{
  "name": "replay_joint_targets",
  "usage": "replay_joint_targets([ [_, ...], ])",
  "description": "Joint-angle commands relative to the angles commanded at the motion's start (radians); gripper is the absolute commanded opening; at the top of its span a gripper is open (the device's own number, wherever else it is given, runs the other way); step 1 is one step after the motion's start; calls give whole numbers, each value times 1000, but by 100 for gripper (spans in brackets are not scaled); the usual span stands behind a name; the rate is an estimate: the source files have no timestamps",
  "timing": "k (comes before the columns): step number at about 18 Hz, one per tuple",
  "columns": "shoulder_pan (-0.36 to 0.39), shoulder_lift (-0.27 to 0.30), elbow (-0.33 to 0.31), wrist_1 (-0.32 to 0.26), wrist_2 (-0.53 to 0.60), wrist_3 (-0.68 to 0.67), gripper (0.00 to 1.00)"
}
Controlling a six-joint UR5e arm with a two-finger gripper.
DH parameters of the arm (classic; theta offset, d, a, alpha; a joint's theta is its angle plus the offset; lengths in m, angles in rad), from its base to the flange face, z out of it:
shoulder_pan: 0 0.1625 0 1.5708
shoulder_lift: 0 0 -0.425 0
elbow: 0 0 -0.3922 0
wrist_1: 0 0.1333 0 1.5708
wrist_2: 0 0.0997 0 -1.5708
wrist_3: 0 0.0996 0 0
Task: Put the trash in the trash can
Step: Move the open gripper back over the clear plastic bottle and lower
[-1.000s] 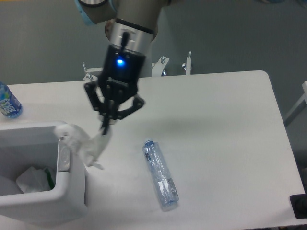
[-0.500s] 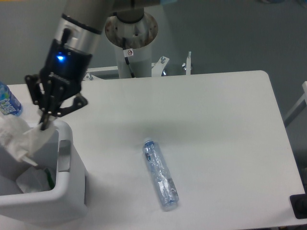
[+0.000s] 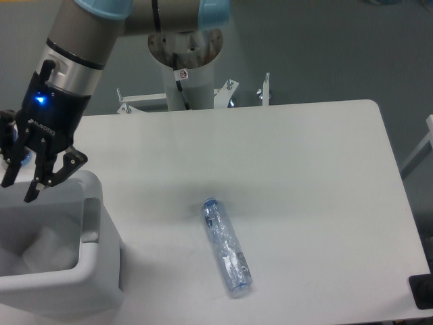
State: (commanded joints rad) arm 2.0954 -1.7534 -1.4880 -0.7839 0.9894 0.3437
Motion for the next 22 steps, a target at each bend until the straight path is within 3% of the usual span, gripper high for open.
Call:
replay_joint_targets([
  [2,17,0,12,0,2,-44,100],
  [8,149,-44,135,2,27,-255,100],
  [14,230,-61,132,2,322,-256,100],
  [22,324,-124,146,-3,426,-192,100],
])
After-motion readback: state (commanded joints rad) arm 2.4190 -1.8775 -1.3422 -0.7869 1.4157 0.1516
